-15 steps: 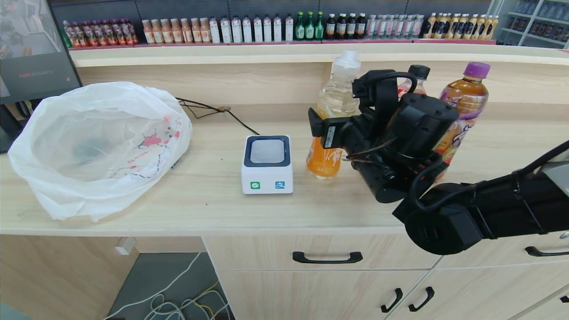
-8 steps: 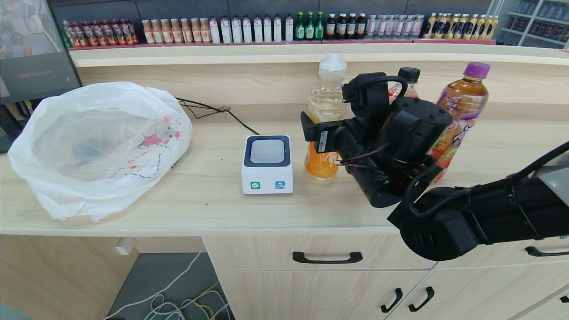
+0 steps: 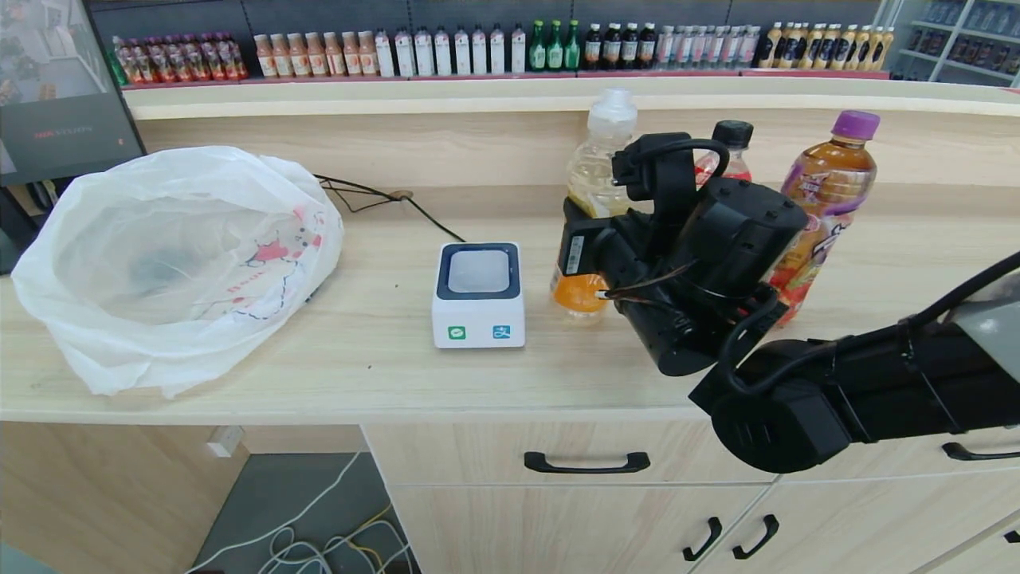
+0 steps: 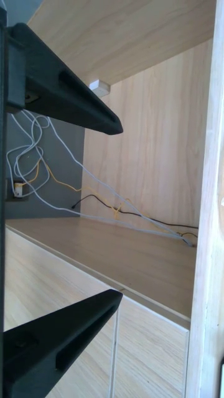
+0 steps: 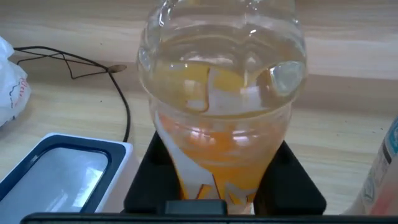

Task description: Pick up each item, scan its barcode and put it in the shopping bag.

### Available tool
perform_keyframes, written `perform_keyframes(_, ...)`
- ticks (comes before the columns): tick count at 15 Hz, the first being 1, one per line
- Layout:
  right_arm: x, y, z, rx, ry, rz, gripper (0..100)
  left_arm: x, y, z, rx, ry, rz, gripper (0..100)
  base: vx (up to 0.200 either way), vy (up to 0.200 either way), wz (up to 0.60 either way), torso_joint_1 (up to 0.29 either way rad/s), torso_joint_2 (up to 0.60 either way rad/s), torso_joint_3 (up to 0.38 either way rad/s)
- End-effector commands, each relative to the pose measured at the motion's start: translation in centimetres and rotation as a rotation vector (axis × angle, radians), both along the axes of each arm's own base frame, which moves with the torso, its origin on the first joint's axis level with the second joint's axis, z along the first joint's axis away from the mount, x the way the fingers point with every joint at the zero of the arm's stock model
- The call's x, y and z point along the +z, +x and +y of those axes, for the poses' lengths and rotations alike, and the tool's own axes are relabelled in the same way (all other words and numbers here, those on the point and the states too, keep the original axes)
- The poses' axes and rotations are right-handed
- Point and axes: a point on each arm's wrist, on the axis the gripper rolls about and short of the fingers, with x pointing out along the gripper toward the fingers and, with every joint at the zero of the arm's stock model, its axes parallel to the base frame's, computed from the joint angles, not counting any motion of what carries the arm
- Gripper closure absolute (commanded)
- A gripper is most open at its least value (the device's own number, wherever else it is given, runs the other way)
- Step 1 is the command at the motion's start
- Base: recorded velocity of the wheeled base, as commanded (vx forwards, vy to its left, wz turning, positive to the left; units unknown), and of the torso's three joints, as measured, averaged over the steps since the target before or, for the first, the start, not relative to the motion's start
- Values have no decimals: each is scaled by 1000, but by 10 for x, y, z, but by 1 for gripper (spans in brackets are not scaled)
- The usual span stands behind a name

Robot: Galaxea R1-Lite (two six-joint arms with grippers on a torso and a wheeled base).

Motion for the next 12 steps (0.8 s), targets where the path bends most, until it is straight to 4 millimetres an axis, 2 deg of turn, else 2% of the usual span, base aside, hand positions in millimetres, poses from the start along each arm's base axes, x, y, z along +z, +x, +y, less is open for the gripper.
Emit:
perform_keyframes(1,3,-2,0,4,7,-10,100,0,0,0,1,0,-2,0,0,0,0,0,0,0)
perform_keyframes(8,2,-6,-2,7,5,-7,100,0,0,0,-1,0,0,0,0,0,0,0,0,0)
perform_keyframes(12,8,-9,-2,14,20,-24,100,0,0,0,1,0,0,0,0,0,0,0,0,0)
